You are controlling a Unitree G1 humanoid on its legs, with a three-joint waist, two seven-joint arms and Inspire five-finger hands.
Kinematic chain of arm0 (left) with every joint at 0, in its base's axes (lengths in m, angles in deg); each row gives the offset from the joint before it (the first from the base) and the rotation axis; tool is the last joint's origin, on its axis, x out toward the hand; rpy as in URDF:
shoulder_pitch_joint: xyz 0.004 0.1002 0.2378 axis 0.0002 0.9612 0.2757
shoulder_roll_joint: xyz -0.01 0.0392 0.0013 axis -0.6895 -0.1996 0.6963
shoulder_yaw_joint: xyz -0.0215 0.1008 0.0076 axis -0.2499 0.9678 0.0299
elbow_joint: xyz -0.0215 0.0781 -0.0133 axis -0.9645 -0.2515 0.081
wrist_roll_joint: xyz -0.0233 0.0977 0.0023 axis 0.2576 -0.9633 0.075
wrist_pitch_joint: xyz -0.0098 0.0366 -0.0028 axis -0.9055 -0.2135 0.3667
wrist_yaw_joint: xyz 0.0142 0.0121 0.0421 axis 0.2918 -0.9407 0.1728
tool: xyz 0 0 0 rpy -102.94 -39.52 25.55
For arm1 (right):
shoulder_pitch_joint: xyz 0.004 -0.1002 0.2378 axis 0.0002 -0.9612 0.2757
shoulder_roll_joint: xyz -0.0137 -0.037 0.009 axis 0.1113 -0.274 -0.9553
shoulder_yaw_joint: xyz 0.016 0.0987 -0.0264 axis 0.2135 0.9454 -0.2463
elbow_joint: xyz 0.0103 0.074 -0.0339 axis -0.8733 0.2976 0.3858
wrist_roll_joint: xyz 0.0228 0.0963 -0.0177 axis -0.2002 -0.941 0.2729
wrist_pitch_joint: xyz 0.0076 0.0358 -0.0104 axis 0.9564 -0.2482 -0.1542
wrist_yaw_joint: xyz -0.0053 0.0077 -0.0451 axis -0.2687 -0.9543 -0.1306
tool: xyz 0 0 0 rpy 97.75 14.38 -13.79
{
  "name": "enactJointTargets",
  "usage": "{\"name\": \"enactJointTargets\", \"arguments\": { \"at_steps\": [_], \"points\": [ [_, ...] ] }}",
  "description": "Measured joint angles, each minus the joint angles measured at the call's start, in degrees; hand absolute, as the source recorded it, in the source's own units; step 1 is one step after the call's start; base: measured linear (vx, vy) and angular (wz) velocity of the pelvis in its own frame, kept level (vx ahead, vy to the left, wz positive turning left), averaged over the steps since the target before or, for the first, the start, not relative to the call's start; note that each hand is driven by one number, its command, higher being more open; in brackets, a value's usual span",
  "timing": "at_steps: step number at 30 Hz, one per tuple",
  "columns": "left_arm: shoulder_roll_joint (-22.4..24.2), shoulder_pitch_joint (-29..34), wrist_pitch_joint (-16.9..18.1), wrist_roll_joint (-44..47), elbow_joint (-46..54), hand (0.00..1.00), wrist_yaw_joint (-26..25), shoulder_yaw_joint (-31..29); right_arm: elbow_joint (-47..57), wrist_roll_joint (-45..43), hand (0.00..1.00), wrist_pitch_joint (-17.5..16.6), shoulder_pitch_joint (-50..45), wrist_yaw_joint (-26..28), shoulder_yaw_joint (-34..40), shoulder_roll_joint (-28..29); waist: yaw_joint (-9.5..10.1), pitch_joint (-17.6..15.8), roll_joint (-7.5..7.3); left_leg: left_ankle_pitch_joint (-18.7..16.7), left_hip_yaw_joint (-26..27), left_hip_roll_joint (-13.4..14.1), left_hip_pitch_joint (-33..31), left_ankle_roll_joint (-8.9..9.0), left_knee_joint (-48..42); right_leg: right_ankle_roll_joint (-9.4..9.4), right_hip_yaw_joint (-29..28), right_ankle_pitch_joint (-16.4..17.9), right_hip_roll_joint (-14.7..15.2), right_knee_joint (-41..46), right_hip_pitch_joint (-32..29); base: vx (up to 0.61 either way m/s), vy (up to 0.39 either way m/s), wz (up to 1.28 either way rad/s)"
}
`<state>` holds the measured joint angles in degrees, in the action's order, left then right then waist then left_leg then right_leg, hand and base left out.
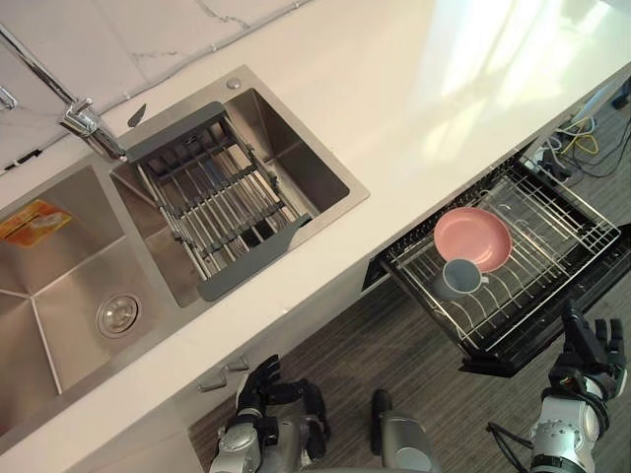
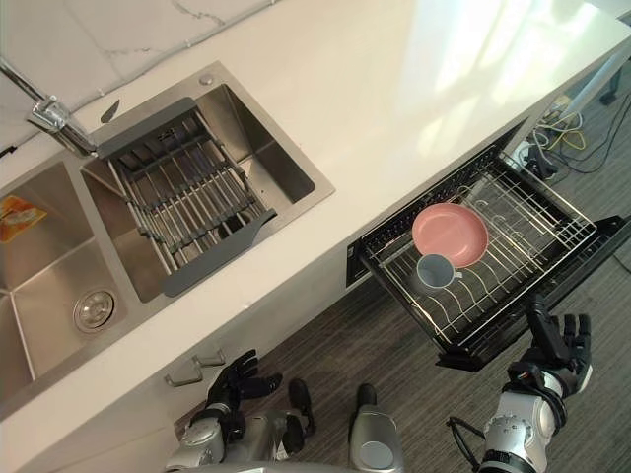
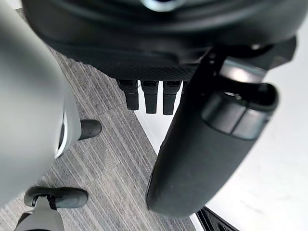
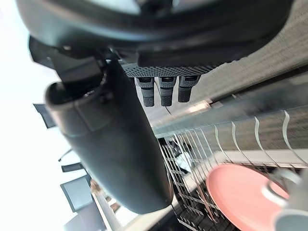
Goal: Walk over to the sink, pick up the cup, carry it to the dishwasher, place the cup inside the dishwasher, then close the dishwasher door
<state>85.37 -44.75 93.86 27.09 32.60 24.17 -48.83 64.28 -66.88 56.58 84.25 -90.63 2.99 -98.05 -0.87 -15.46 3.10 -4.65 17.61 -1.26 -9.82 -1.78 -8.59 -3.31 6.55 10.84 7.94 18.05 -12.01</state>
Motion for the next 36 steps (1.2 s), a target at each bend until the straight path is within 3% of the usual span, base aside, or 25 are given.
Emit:
{"name": "enactJointTargets", "arguments": {
  "at_steps": [17,22,29,36],
  "points": [
    [-1.50,0.20,0.73,1.17,1.80,0.90,-0.06,1.21,-4.57,-2.62,0.90,-4.93,5.41,-0.17,-7.53,-4.56,-0.28,-3.05,0.85,3.70,-1.46,-0.77,-2.09,0.42,2.93,0.04,1.02,-0.90,0.16,0.20,-3.03,0.00,0.003,0.04],
    [-1.49,0.20,1.01,1.15,1.75,0.90,0.02,1.39,-7.33,-2.63,0.90,-5.03,10.77,-0.10,-11.44,-7.59,-0.53,-3.75,1.68,5.85,-4.03,-1.05,-3.00,0.63,4.50,0.19,2.15,-3.09,-0.10,-2.06,-3.14,-0.06,0.021,0.11],
    [-2.91,0.45,1.14,1.10,1.88,0.90,0.29,1.58,-11.38,-2.64,0.90,-4.79,21.79,0.36,-15.89,-11.79,0.08,-6.51,4.08,9.94,-7.93,-1.48,-3.93,-0.54,8.47,0.76,5.48,-5.42,-0.30,-3.72,-3.63,-0.11,0.027,0.23],
    [-4.19,1.35,1.03,1.05,2.34,0.90,0.69,0.95,-14.16,-2.58,0.90,-3.18,28.17,0.36,-19.73,-14.56,1.10,-7.58,4.41,12.78,-10.97,-1.47,-4.26,-1.01,11.27,1.20,8.35,-5.71,-0.55,-4.03,-3.83,0.01,-0.019,0.21]
  ]
}}
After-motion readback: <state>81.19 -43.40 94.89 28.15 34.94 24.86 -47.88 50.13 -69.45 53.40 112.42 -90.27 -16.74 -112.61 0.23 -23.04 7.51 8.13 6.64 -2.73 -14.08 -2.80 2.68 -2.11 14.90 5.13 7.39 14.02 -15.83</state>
